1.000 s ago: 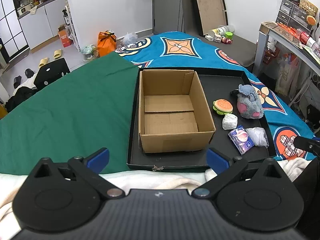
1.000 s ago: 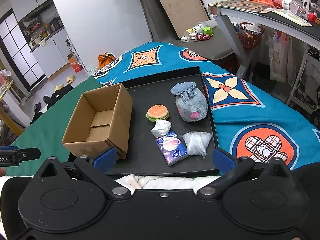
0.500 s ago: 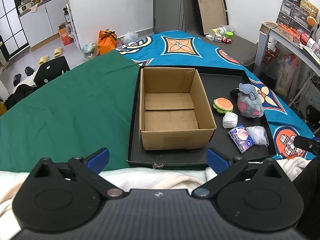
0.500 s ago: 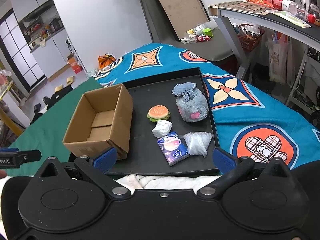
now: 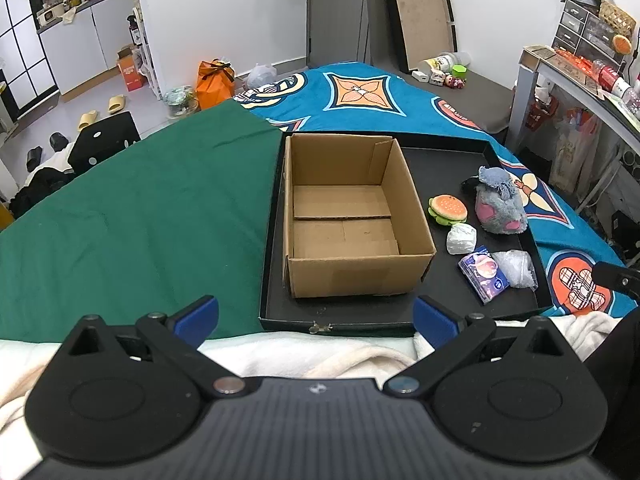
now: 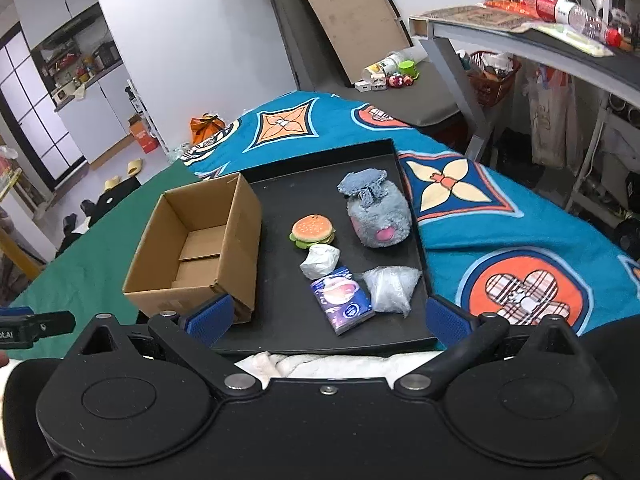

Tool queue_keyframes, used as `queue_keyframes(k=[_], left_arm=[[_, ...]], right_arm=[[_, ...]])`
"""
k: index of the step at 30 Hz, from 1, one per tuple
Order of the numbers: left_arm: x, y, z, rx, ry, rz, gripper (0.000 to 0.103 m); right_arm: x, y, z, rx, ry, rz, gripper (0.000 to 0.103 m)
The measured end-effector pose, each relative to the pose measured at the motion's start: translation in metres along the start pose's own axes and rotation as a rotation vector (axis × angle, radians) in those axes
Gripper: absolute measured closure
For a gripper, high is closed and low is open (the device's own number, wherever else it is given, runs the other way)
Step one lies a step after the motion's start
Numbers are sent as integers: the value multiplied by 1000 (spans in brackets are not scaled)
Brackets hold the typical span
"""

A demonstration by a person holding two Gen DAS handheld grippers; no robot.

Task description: Organize soft objects

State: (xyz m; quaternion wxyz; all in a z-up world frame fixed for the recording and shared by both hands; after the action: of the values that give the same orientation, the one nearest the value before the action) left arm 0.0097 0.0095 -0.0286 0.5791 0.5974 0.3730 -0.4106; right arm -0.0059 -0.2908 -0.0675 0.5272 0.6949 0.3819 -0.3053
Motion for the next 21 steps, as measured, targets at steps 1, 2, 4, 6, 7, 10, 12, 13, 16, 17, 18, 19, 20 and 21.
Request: queue_keyframes(k=[1, 2, 4, 6, 7, 10, 12, 13, 16, 17, 18, 19, 20, 21], left_arm=[[0, -1, -1, 0, 1, 0, 0], [0, -1, -1, 0, 3, -1, 0], [0, -2, -2, 0, 2, 0, 0], [0, -2, -2, 0, 3, 0, 0], [0, -2, -2, 1, 3, 0, 0], [-1, -3, -3, 1, 4, -2, 0], [-1, -4, -4, -4, 1, -2, 0], [-1, -4, -4, -6, -1, -3, 0], [-1, -3, -4, -7, -5, -5, 0], [-1, -3, -4, -7, -5, -5, 0], [-1, -3, -4, -8, -5, -5, 0], [-1, -3, -4, -9, -4, -5, 0], [-1, -3, -3, -8, -5, -5, 0], [-1, -3, -4, -7, -5, -5, 0]], right_arm=[[0, 0, 0, 1, -2, -1, 0], [0, -1, -1, -1, -7, 0, 0], [-1, -1, -1, -3, -8, 2, 0], [-1, -1, -1, -1, -9, 3, 0], [-1, -1, -2, -3, -11, 4, 0], [-2, -1, 0, 12, 18, 2, 0], [-1, -2, 1, 9, 7, 5, 0], [-1, -2, 1, 6, 1, 5, 0], [0, -2, 3, 14, 8, -1, 0], [0, -2, 3, 14, 8, 0, 0], [0, -2, 3, 12, 8, 0, 0], [0, -2, 3, 11, 9, 0, 0], [0, -2, 3, 10, 9, 1, 0], [0, -2, 3, 8, 9, 1, 0]])
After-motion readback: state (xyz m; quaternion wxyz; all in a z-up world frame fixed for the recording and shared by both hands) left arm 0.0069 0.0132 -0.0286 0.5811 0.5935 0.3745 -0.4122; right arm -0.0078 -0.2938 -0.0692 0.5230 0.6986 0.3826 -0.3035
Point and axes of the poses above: each gripper's, at about its wrist camera, not at the fingertips, and x roughly the way its jaws point, z to its right, y to its top, the point moved 3 cm from there along x, roughly the way its jaws point, and after that the axes turned 13 degrees about -z, right-handed, at the moved point
